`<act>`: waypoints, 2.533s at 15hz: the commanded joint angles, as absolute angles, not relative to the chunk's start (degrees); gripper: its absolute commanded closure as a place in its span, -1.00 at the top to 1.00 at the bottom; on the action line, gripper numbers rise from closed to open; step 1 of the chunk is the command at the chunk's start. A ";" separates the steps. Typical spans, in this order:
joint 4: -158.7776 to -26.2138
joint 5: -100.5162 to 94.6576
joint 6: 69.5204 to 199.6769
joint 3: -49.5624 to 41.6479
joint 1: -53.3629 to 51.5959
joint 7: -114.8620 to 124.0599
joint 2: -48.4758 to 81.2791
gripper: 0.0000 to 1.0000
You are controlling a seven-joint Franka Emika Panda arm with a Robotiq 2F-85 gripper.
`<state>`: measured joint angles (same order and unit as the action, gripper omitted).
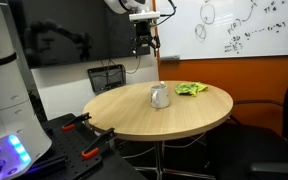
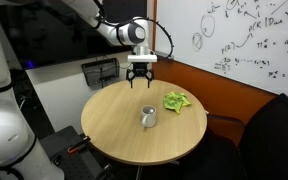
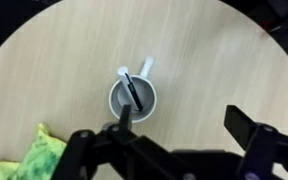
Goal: Remove the marker from the mug.
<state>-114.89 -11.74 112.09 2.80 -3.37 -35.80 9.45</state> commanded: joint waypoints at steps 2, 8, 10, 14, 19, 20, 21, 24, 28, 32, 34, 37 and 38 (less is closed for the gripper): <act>-115.60 -11.81 114.09 3.49 -2.28 -37.06 9.04 1.00; -115.14 -12.27 121.15 3.98 -1.12 -44.39 14.95 1.00; -114.62 -12.64 122.12 4.14 -1.06 -45.02 17.23 0.47; -113.03 -12.21 121.15 4.28 -0.44 -45.15 20.60 0.06; -110.65 -12.21 120.26 4.50 0.25 -45.29 24.01 -0.46; -110.10 -12.07 119.91 4.59 0.41 -45.51 24.75 -0.47; -109.61 -12.39 119.69 4.50 0.41 -45.16 25.46 -0.43; -108.27 -12.77 119.25 4.29 0.80 -44.59 27.51 -0.24; -106.26 -13.14 118.56 4.16 1.52 -44.44 29.80 -0.09; -104.13 -13.17 117.33 4.20 2.14 -44.75 31.57 0.14; -103.35 -13.64 116.25 4.05 2.16 -44.68 32.25 0.16; -102.62 -15.26 115.48 3.53 1.98 -43.72 33.14 0.20; -102.37 -15.80 115.28 3.39 1.92 -43.49 33.41 0.19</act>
